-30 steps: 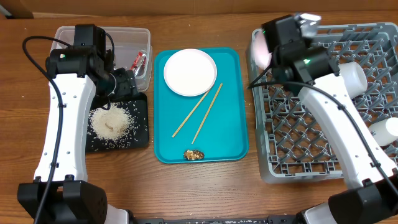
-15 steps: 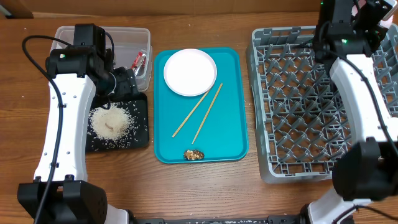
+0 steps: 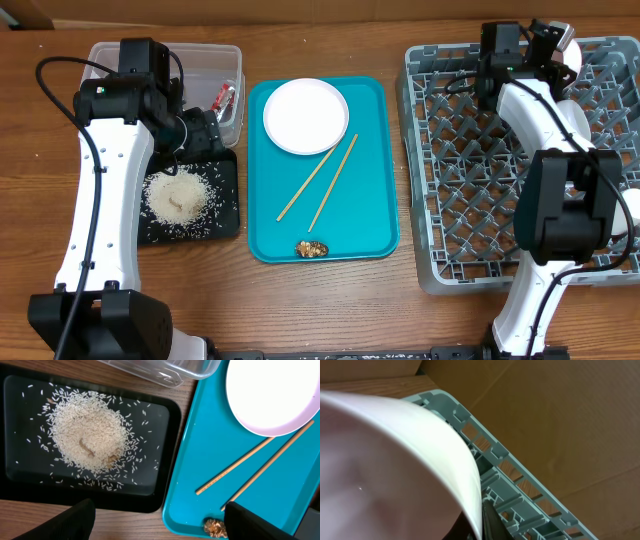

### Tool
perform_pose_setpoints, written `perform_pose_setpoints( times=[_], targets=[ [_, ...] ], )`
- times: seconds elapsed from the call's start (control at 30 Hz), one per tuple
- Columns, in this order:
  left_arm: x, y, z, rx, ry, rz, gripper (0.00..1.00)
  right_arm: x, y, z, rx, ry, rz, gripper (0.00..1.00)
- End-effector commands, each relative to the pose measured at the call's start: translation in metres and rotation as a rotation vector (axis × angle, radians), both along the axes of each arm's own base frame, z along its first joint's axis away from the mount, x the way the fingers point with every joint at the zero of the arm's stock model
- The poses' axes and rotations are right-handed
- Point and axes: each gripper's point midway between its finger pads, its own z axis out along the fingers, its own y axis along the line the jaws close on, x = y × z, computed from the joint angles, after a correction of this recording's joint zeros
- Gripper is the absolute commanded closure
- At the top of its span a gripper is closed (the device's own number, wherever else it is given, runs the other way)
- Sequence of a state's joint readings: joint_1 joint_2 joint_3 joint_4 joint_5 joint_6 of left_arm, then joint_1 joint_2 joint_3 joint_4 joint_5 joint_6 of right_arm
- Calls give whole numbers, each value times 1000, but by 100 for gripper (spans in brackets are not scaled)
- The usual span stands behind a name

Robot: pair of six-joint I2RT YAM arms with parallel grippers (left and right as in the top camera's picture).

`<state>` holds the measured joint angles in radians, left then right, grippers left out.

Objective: Sort waste into correct bins and load items into the dishwasher
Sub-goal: 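Lift the bowl and carry it right into the dish rack, then set the bowl down at the rack's back and open the right gripper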

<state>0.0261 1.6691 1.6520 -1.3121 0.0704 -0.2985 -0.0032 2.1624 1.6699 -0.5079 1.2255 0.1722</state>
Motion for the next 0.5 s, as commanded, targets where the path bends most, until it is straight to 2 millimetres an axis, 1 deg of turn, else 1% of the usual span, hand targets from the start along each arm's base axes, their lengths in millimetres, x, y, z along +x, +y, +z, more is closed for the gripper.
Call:
perform_pose_setpoints(
  times=[0.0, 0.07, 0.1, 0.13, 0.2, 0.3, 0.33, 0.37, 0.4, 0.47],
  targets=[
    [2, -3, 7, -6, -22, 13, 16, 1, 19, -7, 2, 43, 35, 96],
    [2, -3, 7, -6, -23, 13, 16, 0, 33, -17, 35, 107, 79, 96],
    [2, -3, 7, -5, -23, 12, 15, -1, 41, -25, 67, 146, 110, 96],
    [2, -3, 7, -5, -23, 12, 15, -4, 53, -38, 122, 208, 154, 96],
    [2, -3, 7, -5, -22, 12, 16, -11, 66, -54, 201, 269, 188, 96],
    [2, -3, 7, -5, -22, 12, 15, -28, 74, -64, 257, 285, 153, 96],
    [2, -3, 7, -5, -22, 12, 15, -38, 76, -67, 270, 300, 126, 93],
    [2, -3, 7, -5, -22, 12, 15, -44, 77, -68, 275, 316, 112, 82],
    [2, -3, 7, -5, -23, 12, 15, -47, 77, -68, 277, 318, 104, 72],
    [3, -2, 7, -5, -26, 12, 15, -52, 79, -68, 297, 326, 98, 62]
  ],
)
